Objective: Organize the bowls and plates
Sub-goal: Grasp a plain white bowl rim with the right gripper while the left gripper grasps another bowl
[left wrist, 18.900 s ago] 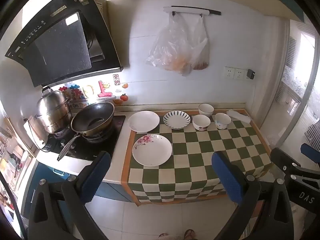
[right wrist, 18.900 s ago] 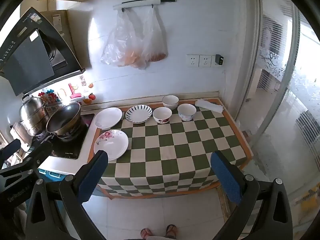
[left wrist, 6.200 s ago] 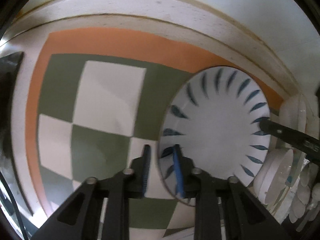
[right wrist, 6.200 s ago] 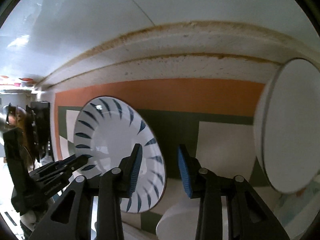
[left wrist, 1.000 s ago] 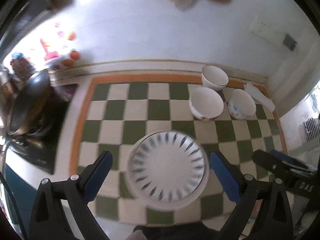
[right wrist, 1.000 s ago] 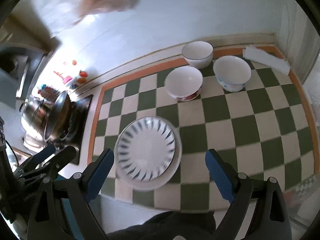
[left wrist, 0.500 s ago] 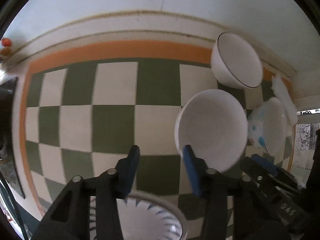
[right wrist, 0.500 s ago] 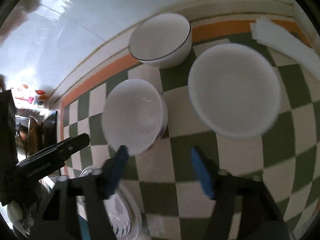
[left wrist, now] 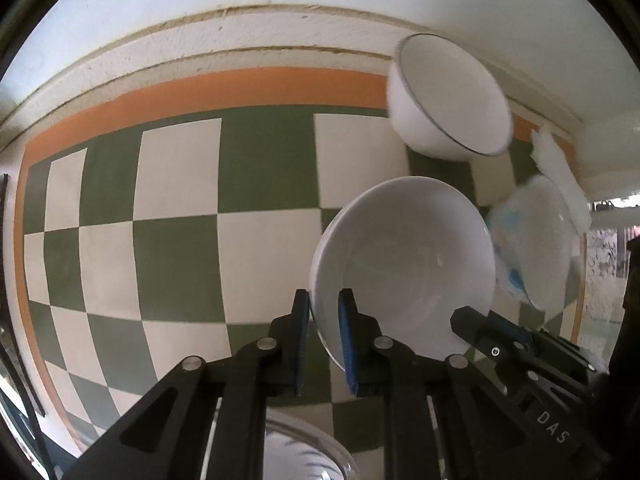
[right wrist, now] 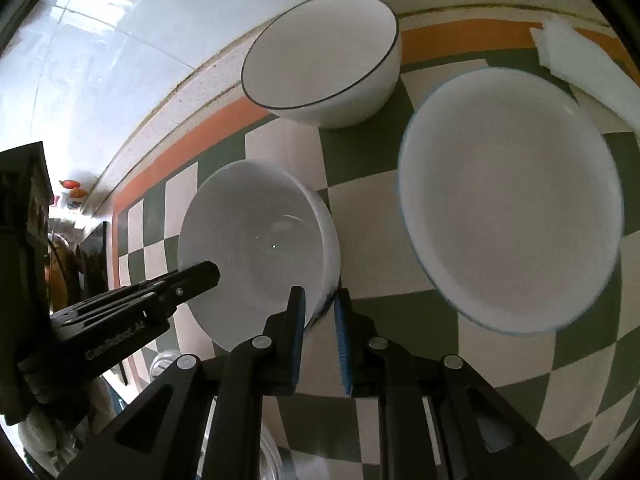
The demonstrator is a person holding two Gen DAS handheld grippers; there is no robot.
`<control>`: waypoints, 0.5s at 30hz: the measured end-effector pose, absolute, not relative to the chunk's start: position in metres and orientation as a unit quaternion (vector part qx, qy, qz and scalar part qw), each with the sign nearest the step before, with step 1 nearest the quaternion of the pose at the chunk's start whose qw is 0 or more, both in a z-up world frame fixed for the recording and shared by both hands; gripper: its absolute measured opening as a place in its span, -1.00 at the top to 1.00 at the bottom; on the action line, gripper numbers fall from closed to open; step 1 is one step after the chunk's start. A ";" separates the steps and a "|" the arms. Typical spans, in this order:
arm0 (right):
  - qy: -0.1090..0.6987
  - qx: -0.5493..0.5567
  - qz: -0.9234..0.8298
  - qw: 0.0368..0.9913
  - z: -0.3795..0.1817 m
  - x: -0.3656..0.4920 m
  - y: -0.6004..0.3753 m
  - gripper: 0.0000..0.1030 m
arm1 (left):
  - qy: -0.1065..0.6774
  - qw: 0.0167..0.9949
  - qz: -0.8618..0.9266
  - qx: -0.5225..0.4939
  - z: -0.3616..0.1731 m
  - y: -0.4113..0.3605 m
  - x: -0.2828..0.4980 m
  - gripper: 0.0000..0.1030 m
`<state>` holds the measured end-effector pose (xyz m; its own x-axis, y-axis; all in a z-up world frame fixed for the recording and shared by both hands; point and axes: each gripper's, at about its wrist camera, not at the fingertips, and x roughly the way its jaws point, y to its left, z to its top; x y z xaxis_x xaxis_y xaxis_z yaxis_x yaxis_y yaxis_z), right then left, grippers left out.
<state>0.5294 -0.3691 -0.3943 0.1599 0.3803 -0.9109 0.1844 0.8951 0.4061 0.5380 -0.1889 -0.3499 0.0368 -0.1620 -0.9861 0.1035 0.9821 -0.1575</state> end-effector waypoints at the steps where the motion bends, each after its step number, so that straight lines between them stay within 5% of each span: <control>1: 0.643 0.217 0.067 0.731 -0.390 0.525 -0.370 0.68 | 0.685 0.722 -0.095 -0.018 -0.346 -0.190 0.534 0.76; 15: 0.646 0.209 0.050 0.732 -0.345 0.412 -0.415 0.68 | 0.695 0.702 -0.156 0.006 -0.334 -0.238 0.435 0.76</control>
<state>0.4122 -0.4145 -0.3451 0.1594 0.3447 -0.9251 0.1969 0.9071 0.3719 0.4351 -0.2376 -0.3340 -0.0152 -0.2115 -0.9773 0.2270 0.9511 -0.2094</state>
